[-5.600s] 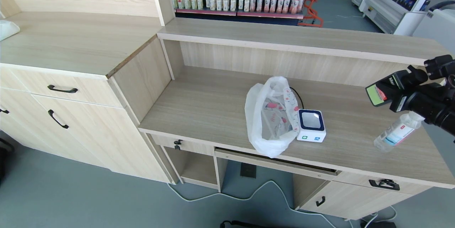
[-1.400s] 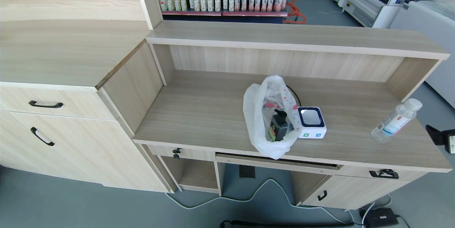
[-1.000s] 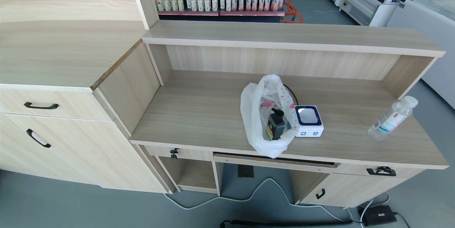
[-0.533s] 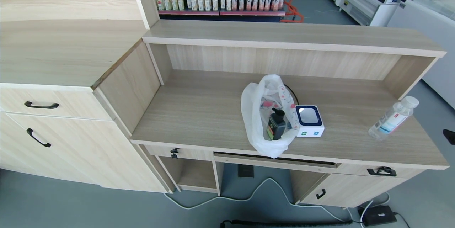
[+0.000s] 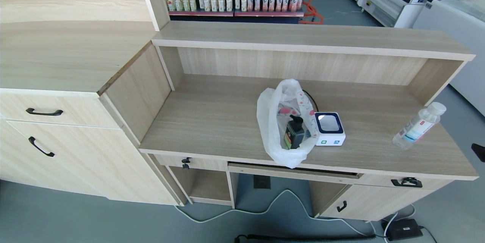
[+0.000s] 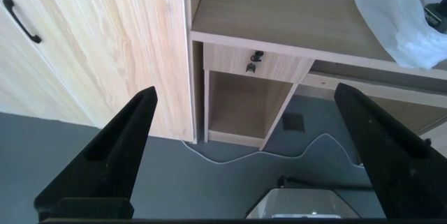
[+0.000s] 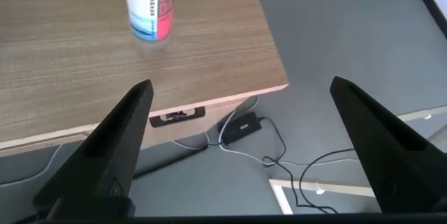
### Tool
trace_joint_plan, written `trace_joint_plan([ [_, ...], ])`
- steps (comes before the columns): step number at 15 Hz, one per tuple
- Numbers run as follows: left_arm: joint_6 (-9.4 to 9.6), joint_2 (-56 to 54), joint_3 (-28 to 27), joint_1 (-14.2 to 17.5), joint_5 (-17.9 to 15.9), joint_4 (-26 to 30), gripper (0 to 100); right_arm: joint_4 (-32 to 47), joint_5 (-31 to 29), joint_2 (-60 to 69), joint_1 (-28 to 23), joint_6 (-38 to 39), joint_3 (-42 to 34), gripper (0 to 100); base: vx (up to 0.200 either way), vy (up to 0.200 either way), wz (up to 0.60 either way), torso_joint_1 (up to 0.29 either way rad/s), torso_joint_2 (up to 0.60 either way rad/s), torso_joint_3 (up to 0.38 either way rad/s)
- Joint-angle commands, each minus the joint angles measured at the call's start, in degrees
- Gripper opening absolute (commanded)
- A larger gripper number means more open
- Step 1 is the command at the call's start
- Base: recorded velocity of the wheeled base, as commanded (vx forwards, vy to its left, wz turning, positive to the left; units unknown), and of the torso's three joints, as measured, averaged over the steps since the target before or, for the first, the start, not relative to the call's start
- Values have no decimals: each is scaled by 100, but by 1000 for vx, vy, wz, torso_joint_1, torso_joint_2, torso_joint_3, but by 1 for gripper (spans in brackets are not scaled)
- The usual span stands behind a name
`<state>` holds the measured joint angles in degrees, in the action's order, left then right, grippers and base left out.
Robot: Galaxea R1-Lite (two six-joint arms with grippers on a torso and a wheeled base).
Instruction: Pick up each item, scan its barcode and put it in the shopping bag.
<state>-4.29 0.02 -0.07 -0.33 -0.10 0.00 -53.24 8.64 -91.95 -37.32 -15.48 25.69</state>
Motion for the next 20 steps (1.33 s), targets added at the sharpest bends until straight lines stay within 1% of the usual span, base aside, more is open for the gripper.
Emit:
trace_joint_plan([
  [1,-2,-2,7,-2,27,-9,100,6,-3,195,23,10,-37,100,0,-200,0,2,12,-2],
  [8,16,-2,7,-2,19,-18,100,-20,-170,151,23,36,-160,100,0,-200,0,-1,3,4],
  [11,-2,-2,7,-2,1,-9,100,-11,-152,125,154,133,-231,100,0,0,0,0,0,0],
  [13,-2,-2,-1,-2,1,-9,100,-11,-135,28,321,388,-275,100,0,0,0,0,0,0],
  [16,-2,-2,-1,-2,1,-9,100,-46,-38,-235,392,362,-283,100,0,0,0,0,0,0],
  [18,-2,-2,-1,-2,1,-9,100,-293,-21,-508,488,239,-248,100,0,0,0,0,0,0],
  [20,-2,-2,-1,-2,1,-9,100,-1268,-29,-1228,506,-104,-152,100,0,0,0,0,0,0],
])
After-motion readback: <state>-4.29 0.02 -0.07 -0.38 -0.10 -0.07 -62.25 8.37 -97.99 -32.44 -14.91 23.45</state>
